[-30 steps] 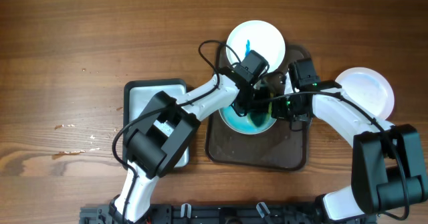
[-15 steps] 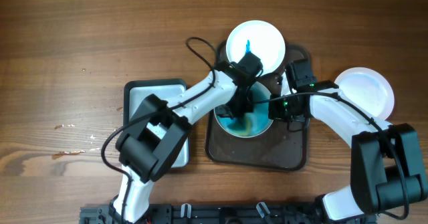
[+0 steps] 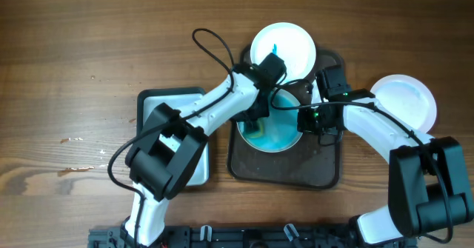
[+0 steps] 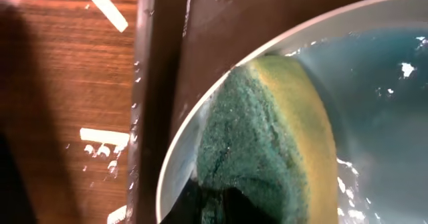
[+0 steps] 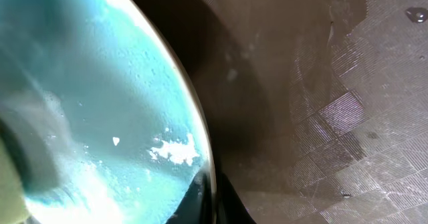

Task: Clean dirty plates on tray and stack at the side
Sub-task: 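Scrub the blue stain on the tilted plate with the sponge, then return the sponge to the basin with the left gripper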

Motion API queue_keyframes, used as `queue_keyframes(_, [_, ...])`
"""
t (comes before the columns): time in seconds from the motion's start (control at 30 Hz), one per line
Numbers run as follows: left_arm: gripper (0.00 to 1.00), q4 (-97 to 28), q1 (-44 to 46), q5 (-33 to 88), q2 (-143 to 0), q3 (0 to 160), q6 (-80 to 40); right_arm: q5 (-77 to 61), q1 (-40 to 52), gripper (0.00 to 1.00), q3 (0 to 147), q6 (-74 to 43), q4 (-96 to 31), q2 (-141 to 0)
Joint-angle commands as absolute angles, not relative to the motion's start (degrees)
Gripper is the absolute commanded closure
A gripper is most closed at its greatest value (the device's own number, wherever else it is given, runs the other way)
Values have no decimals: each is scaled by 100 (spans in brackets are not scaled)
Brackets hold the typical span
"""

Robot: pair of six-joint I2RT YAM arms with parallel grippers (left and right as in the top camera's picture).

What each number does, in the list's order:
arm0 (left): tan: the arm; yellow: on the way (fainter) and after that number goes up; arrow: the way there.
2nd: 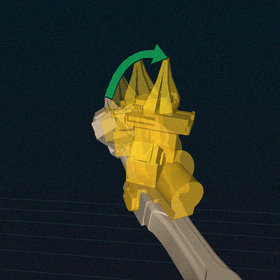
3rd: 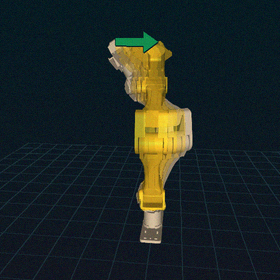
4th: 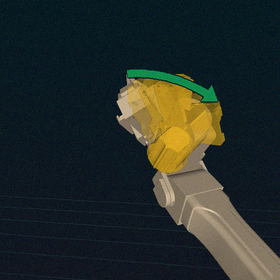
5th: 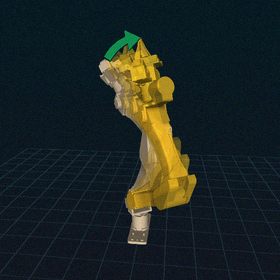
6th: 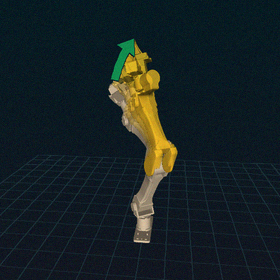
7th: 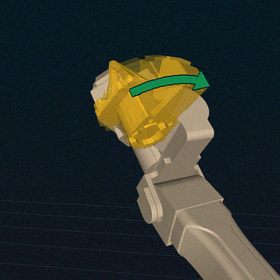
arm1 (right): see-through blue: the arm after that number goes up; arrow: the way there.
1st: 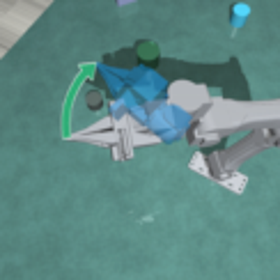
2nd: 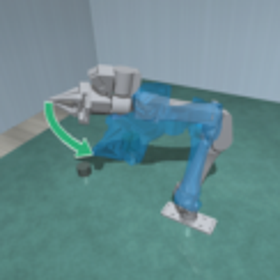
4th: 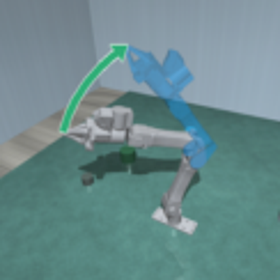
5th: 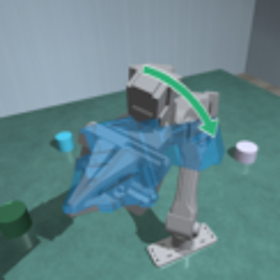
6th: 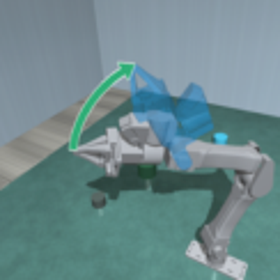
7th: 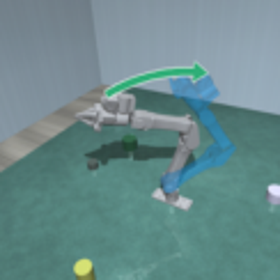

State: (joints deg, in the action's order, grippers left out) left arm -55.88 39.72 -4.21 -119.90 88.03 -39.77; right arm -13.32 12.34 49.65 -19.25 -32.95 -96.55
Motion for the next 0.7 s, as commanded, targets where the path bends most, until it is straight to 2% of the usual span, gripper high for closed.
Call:
queue_keyframes(0.0, [96, -5824, 3699, 502, -11614, 9183, -3879, -880, 1192, 96, 4829, -1800, -3361, -9870])
queue_keyframes(0.07, [96, -5874, 3605, 993, -11257, 9190, -3704, -880, 1192, 96, 4829, -1800, -3365, -9870])
queue_keyframes(0.17, [96, -6211, 3378, 1114, -10750, 9190, -3612, -880, 1192, 96, 4829, -1802, -3374, -9870])
queue_keyframes(0.43, [96, -7769, 1900, -183, -10092, 8967, -3382, -875, 1192, 96, 4829, -1802, -2958, -9870])
queue_keyframes(0.57, [96, -7378, 1476, -185, -10092, 8007, -3387, -888, 1192, 96, 4838, -1806, -2604, -9867])
queue_keyframes(0.67, [96, -6643, 1264, -150, -10092, 6991, -3385, -1039, 1192, 96, 4971, -1809, -2932, -9806])
